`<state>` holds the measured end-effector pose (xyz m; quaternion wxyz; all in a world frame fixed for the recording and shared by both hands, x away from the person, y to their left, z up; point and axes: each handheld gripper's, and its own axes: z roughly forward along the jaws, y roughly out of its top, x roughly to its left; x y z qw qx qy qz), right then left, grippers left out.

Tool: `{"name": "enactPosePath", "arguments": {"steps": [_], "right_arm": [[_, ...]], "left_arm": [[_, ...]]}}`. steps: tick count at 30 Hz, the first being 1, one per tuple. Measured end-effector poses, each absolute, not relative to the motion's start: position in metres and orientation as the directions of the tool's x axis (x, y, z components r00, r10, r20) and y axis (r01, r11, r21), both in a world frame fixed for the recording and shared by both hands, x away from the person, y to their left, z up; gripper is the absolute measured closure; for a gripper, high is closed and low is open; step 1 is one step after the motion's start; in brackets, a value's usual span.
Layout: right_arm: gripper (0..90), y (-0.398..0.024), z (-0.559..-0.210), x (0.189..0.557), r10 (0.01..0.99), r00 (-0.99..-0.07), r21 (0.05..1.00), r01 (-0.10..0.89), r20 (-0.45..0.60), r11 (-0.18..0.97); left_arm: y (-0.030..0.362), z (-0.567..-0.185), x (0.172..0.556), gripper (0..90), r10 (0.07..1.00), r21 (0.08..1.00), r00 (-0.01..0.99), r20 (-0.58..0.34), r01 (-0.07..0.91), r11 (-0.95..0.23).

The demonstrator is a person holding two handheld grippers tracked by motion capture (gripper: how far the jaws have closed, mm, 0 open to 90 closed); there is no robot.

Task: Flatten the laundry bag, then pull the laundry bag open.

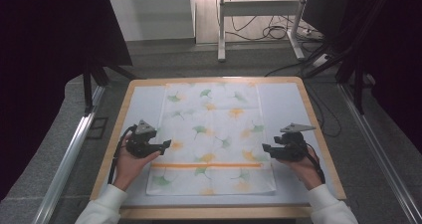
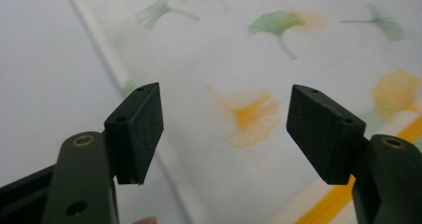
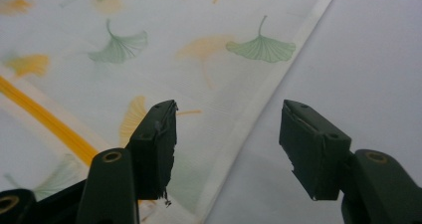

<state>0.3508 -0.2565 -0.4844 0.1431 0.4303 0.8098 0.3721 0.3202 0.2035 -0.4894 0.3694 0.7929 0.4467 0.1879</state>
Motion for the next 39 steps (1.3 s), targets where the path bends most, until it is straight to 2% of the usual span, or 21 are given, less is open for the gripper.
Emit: {"name": "enactPosePath", "arguments": {"steps": [4, 8, 13, 14, 15, 21, 30, 39], "right_arm": [[41.9, -0.260, -0.482, 0.349, 0.804, -0.587, 0.727, 0.594, 0.098, 0.345], [45.1, -0.260, -0.482, 0.347, 0.802, -0.590, 0.724, 0.594, 0.096, 0.351], [63.0, -0.264, -0.479, 0.339, 0.801, -0.588, 0.729, 0.596, 0.113, 0.335], [63.0, -0.264, -0.479, 0.339, 0.801, -0.588, 0.729, 0.596, 0.113, 0.335], [68.5, -0.265, -0.479, 0.338, 0.796, -0.591, 0.722, 0.607, 0.129, 0.333], [78.8, -0.266, -0.479, 0.331, 0.786, -0.602, 0.711, 0.613, 0.139, 0.344], [83.7, -0.273, -0.486, 0.323, 0.791, -0.592, 0.697, 0.632, 0.151, 0.339], [88.7, -0.261, -0.494, 0.335, 0.767, -0.624, 0.678, 0.629, 0.147, 0.381]], "left_arm": [[0.176, -0.477, 0.315, 30.4, 0.806, 0.769, 0.592, -0.021, 0.524, -0.365], [0.165, -0.473, 0.313, 27.6, 0.787, 0.775, 0.617, -0.018, 0.506, -0.379], [0.150, -0.470, 0.313, 28.2, 0.762, 0.782, 0.647, -0.031, 0.491, -0.385], [0.150, -0.470, 0.313, 28.4, 0.762, 0.782, 0.647, -0.031, 0.491, -0.385], [0.143, -0.469, 0.313, 29.2, 0.749, 0.778, 0.662, -0.032, 0.487, -0.397], [0.117, -0.468, 0.309, 30.8, 0.706, 0.770, 0.707, -0.041, 0.473, -0.428], [0.086, -0.469, 0.307, 33.7, 0.658, 0.751, 0.751, -0.051, 0.463, -0.471], [0.031, -0.475, 0.303, 37.7, 0.573, 0.721, 0.816, -0.073, 0.441, -0.535]]}}
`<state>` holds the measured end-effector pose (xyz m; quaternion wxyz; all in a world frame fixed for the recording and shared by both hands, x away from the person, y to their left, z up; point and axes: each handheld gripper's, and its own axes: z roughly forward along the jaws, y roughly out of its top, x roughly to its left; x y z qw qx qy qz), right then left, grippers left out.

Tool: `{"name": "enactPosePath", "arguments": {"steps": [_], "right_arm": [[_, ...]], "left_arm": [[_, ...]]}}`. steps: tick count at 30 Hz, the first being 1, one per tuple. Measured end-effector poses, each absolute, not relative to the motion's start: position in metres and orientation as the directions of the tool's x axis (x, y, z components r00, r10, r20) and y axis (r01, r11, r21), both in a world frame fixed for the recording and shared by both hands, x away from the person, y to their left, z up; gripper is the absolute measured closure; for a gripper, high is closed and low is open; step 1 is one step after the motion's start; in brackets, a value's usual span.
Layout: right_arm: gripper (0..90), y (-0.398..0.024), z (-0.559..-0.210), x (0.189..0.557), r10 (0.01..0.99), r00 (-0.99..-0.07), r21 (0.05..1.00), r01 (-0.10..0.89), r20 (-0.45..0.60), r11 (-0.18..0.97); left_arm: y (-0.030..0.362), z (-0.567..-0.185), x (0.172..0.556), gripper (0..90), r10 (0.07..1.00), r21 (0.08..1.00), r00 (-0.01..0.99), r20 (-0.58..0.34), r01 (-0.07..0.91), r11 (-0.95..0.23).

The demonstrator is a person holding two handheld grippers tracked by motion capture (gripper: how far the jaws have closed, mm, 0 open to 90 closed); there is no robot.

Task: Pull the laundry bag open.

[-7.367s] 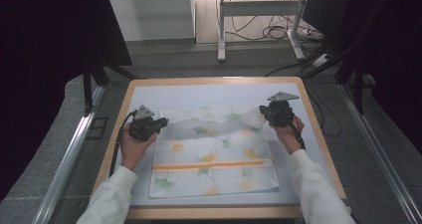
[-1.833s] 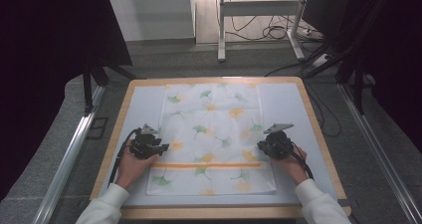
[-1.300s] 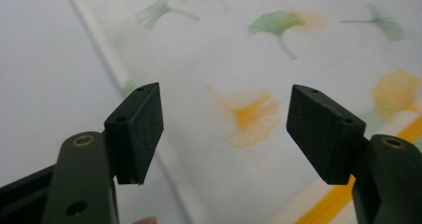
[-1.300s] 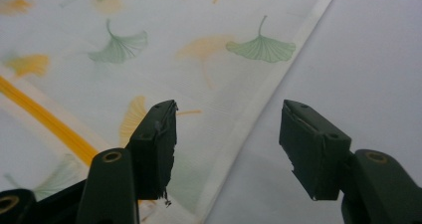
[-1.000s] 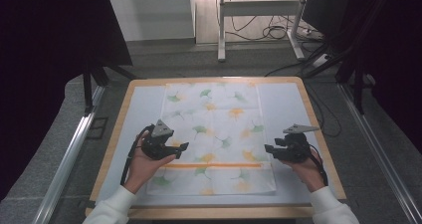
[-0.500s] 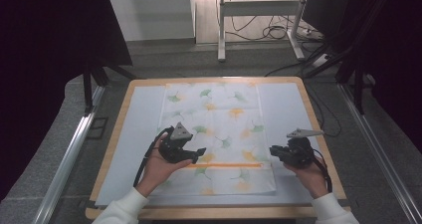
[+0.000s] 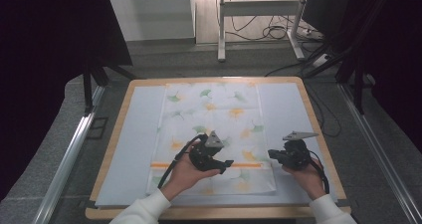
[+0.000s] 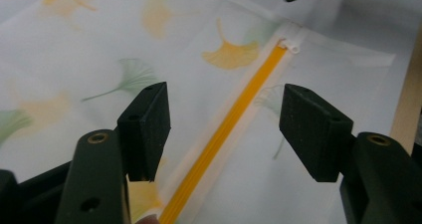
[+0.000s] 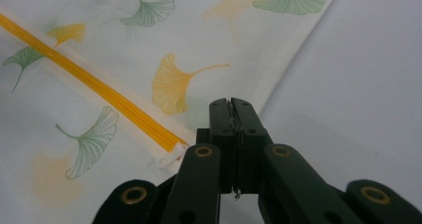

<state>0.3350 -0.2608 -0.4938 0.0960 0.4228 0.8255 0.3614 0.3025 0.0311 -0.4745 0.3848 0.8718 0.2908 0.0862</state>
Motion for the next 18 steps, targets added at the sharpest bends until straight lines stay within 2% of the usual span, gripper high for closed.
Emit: {"name": "enactPosePath", "arguments": {"steps": [12, 18], "right_arm": [[88.9, -0.251, -0.506, 0.351, 0.753, -0.641, 0.637, 0.643, 0.146, 0.424], [88.9, -0.250, -0.510, 0.354, 0.753, -0.642, 0.624, 0.650, 0.145, 0.434]], "left_arm": [[-0.027, -0.488, 0.307, 47.8, 0.493, 0.682, 0.863, -0.114, 0.429, -0.592], [-0.052, -0.498, 0.312, 56.4, 0.464, 0.665, 0.875, -0.140, 0.430, -0.610]]}}
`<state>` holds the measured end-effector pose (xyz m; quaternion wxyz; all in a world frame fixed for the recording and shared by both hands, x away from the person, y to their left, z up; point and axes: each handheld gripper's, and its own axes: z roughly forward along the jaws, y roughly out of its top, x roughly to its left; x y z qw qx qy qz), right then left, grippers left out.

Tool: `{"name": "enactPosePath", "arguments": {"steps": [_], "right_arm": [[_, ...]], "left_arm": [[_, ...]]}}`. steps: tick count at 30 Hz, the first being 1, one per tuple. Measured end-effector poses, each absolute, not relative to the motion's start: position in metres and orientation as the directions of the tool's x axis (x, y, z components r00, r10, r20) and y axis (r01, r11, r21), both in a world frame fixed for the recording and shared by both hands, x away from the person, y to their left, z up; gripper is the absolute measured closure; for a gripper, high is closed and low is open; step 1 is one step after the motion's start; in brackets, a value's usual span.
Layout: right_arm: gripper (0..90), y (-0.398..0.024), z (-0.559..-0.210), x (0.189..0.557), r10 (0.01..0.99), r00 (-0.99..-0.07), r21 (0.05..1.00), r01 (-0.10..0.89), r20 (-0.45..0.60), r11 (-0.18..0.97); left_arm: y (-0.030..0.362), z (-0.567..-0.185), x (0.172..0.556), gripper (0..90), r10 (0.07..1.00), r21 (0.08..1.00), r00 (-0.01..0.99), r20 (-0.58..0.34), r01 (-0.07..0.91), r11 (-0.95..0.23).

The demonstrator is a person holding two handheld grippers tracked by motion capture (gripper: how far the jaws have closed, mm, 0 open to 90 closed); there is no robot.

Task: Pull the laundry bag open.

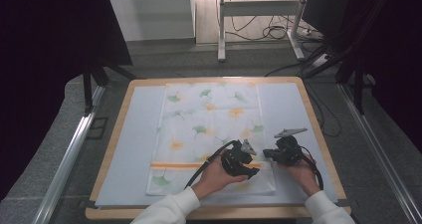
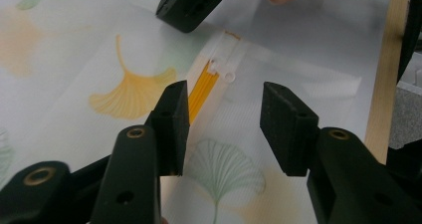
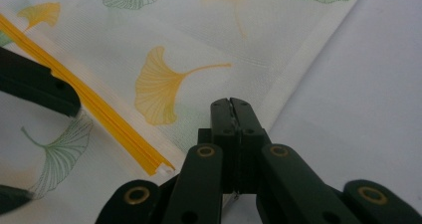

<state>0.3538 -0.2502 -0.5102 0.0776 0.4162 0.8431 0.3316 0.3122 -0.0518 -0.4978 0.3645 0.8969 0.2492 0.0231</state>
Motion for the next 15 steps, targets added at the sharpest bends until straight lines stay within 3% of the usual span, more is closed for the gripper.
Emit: {"name": "enactPosePath", "arguments": {"steps": [15], "right_arm": [[88.9, -0.252, -0.515, 0.356, 0.757, -0.636, 0.617, 0.660, 0.154, 0.429]], "left_arm": [[-0.080, -0.510, 0.319, 59.2, 0.440, 0.626, 0.896, -0.065, 0.380, -0.681]]}}
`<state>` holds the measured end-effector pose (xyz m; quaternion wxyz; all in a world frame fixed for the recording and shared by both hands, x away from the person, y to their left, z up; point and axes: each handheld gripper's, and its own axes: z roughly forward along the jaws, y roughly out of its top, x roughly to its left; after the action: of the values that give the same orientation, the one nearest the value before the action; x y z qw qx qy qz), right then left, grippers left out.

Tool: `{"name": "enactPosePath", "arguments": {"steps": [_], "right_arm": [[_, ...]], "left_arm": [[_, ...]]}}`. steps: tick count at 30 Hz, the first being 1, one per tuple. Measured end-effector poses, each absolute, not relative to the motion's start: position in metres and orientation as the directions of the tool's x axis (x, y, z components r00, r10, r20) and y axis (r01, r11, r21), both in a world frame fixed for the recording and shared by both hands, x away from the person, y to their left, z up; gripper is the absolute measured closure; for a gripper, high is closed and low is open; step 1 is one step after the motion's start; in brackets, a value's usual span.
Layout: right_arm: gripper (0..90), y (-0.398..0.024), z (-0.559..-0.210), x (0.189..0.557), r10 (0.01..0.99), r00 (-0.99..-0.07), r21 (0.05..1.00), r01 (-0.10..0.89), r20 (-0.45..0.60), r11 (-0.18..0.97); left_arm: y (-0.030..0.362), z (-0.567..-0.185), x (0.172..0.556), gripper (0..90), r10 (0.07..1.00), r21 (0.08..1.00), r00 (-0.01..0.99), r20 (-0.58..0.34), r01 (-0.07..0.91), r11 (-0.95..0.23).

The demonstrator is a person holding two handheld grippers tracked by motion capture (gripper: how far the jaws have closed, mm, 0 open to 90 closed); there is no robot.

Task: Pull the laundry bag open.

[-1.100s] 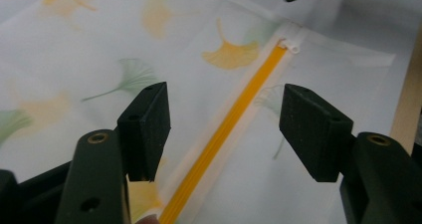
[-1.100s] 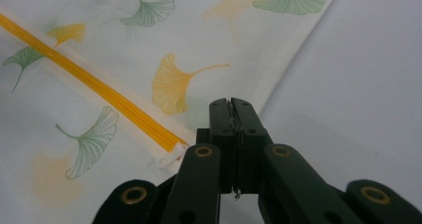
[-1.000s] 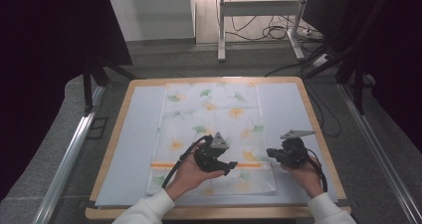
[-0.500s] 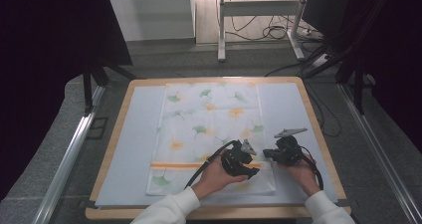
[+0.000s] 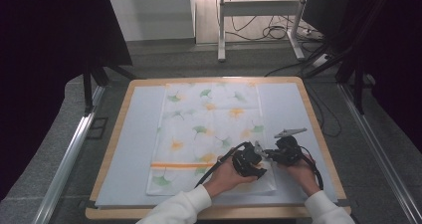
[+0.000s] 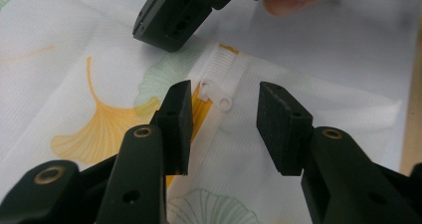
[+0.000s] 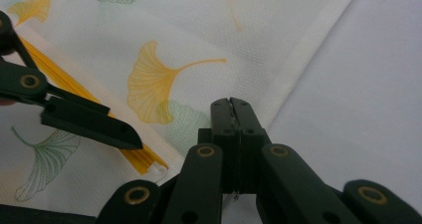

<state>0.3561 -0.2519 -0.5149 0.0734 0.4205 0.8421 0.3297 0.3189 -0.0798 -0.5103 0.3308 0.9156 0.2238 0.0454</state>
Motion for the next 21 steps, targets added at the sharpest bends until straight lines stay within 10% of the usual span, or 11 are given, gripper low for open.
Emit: {"name": "enactPosePath", "arguments": {"steps": [21], "right_arm": [[89.0, -0.253, -0.515, 0.355, 0.756, -0.633, 0.619, 0.663, 0.164, 0.421]], "left_arm": [[-0.077, -0.515, 0.329, 83.9, 0.435, 0.620, 0.896, -0.096, 0.395, -0.678]]}}
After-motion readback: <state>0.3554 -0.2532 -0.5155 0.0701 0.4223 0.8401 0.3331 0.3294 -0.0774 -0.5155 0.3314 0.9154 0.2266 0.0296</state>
